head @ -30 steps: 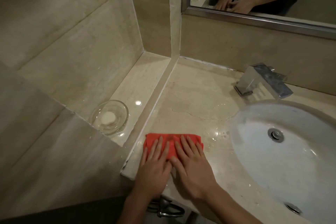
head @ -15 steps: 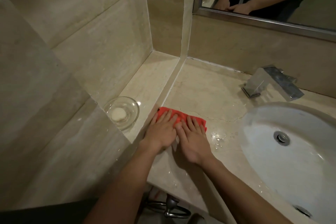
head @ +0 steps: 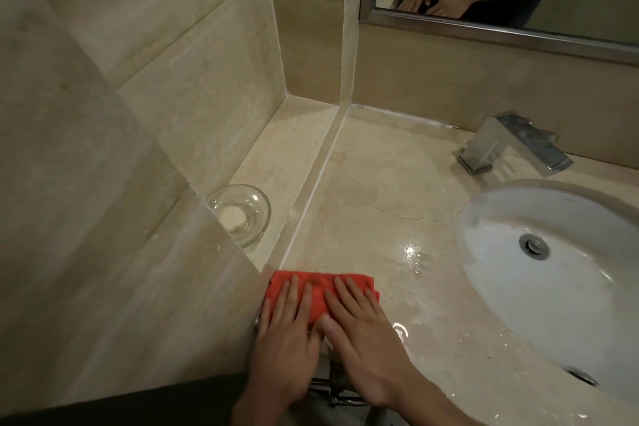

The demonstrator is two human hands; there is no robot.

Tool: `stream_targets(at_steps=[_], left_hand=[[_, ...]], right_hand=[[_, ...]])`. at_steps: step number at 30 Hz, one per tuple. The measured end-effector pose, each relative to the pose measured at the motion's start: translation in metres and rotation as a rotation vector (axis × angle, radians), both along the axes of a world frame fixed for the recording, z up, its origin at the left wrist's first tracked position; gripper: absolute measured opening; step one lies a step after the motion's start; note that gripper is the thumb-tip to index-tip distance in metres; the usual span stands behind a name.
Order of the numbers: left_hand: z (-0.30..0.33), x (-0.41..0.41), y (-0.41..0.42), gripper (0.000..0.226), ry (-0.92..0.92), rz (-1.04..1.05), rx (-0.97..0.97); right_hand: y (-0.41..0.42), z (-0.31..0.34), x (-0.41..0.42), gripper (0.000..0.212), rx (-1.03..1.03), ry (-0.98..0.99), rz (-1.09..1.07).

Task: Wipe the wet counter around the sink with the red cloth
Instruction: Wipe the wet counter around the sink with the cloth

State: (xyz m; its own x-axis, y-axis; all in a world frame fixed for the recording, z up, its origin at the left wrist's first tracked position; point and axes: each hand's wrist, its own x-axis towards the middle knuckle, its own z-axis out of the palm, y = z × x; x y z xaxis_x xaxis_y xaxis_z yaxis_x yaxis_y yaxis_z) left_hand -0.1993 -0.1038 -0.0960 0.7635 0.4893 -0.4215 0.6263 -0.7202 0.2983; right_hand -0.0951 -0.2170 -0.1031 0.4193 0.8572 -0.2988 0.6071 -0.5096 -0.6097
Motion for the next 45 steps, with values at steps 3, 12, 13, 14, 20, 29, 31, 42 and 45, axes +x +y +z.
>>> stream_targets(at_steps=[3, 12, 13, 14, 20, 29, 31, 42, 45], left_hand=[[-0.001, 0.024, 0.011, 0.063, -0.037, 0.001, 0.012], [-0.025, 0.076, 0.026, 0.062, -0.129, 0.030, 0.050], [-0.026, 0.069, 0.022, 0.063, -0.131, 0.034, 0.060], [-0.026, 0.060, 0.017, 0.066, -0.128, 0.027, 0.063], [-0.025, -0.003, -0.026, 0.085, 0.025, -0.020, 0.104], [-0.012, 0.039, 0.023, 0.055, -0.036, -0.043, -0.016], [-0.013, 0.043, 0.025, 0.054, -0.052, -0.044, -0.041], [-0.032, -0.027, -0.057, 0.068, 0.142, -0.115, 0.041], [-0.016, -0.022, -0.048, 0.071, 0.148, -0.122, 0.038]], right_hand=[[0.014, -0.005, 0.022, 0.108, -0.003, -0.067, -0.019], [0.048, -0.014, 0.078, 0.070, -0.014, -0.171, -0.048], [0.043, -0.014, 0.072, 0.077, -0.004, -0.181, -0.035], [0.036, -0.015, 0.065, 0.084, 0.007, -0.177, -0.024], [-0.016, -0.005, 0.002, 0.087, -0.011, -0.135, 0.039], [0.026, -0.003, 0.042, 0.086, 0.024, -0.107, -0.037], [0.031, -0.003, 0.049, 0.083, 0.021, -0.086, -0.036], [-0.060, -0.009, -0.022, 0.083, 0.035, -0.090, -0.004], [-0.058, -0.006, -0.020, 0.083, 0.013, -0.090, -0.023]])
